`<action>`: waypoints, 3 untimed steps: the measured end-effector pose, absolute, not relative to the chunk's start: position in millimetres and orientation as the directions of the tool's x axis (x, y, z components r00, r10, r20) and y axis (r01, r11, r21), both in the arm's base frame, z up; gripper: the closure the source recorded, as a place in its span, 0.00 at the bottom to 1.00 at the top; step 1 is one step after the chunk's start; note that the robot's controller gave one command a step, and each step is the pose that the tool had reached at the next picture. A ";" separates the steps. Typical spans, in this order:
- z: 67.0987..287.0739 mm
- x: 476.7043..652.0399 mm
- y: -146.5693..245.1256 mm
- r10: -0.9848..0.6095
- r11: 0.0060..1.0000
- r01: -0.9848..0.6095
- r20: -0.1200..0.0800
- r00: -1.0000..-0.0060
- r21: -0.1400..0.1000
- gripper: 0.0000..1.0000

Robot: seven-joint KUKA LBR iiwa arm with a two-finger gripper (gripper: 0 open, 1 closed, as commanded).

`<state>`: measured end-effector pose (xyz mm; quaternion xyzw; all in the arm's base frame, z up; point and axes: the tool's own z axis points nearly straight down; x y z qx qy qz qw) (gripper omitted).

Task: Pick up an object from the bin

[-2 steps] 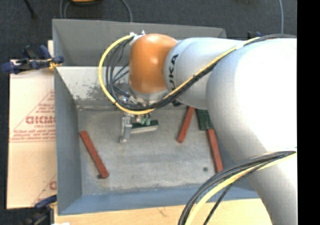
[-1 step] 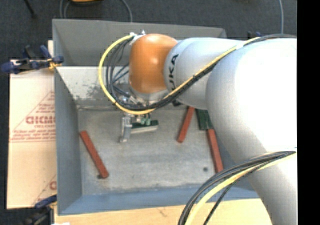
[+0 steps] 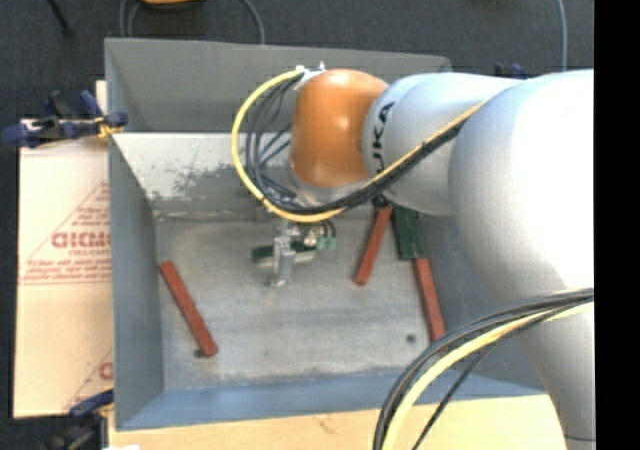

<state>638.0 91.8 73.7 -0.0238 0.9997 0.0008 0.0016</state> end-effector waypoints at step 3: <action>239.7 622.7 57.0 -0.253 0.967 -0.253 -0.009 -0.967 -0.002 1.00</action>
Offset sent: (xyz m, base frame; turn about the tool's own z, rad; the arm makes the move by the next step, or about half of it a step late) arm 0.0000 0.0000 0.0000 0.0000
